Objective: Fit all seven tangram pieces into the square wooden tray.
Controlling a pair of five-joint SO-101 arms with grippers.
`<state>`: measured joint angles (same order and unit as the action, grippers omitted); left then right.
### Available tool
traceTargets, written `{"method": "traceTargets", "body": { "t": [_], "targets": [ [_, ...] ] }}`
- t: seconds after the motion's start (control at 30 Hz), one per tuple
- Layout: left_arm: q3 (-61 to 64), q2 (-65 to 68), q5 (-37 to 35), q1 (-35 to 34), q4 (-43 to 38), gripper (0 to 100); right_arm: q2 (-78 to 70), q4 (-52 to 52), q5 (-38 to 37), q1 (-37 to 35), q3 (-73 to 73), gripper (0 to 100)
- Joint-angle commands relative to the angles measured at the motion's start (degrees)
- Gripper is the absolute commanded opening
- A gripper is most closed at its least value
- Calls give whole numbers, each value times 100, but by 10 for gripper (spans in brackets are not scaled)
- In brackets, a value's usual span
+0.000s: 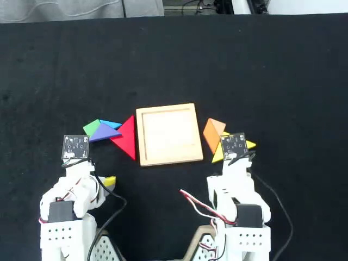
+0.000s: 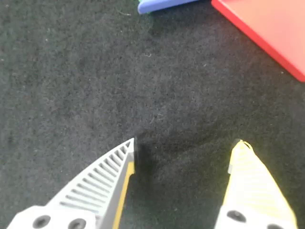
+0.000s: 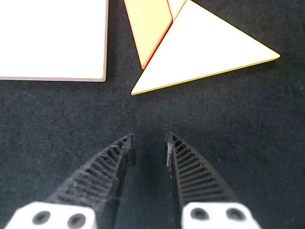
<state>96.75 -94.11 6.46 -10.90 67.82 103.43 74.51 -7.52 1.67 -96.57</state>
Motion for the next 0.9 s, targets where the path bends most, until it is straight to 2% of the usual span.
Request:
{"method": "traceTargets", "body": {
  "t": [0.0,0.87],
  "targets": [
    [-40,-53,35,-31,-9,311,497,26,-18,-35,4,107],
    [-48,-53,26,-66,26,311,497,26,-18,9,4,107]
  ]
}}
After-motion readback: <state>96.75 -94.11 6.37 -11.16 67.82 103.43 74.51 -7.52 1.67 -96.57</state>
